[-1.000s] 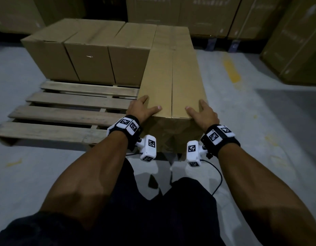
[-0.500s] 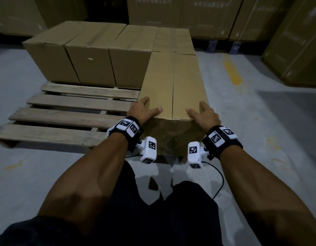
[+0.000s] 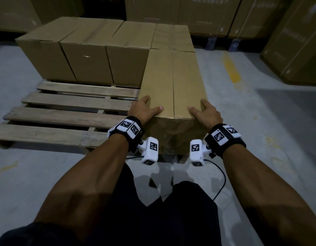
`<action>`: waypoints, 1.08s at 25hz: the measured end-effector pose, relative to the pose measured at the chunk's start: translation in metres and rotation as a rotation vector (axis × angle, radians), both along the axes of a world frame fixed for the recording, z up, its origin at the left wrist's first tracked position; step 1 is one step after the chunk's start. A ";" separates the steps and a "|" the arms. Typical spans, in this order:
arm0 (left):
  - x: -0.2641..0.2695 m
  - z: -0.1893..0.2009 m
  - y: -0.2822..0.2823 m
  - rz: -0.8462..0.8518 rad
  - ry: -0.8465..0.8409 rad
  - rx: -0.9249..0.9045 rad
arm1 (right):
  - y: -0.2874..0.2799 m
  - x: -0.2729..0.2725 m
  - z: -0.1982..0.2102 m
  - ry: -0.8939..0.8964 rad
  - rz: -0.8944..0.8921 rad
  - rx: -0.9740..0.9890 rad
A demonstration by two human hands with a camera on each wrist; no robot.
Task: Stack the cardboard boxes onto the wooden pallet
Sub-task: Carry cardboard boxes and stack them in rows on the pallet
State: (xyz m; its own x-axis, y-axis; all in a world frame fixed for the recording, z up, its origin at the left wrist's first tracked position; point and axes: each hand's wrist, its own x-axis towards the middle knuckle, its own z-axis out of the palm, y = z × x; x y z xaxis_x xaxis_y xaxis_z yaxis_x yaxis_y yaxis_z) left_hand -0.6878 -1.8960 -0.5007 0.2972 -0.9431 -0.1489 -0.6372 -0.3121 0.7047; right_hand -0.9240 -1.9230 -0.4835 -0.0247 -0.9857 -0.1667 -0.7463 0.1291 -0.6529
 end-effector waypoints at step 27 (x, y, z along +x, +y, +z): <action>-0.007 0.005 0.000 0.000 0.016 -0.003 | -0.010 -0.006 -0.004 -0.014 -0.009 -0.011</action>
State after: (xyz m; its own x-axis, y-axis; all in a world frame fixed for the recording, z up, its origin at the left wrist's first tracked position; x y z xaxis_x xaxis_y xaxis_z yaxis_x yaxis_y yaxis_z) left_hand -0.6946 -1.8962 -0.4960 0.2944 -0.9437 -0.1508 -0.6256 -0.3096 0.7161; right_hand -0.9296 -1.9326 -0.4873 -0.0313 -0.9873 -0.1560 -0.7357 0.1284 -0.6650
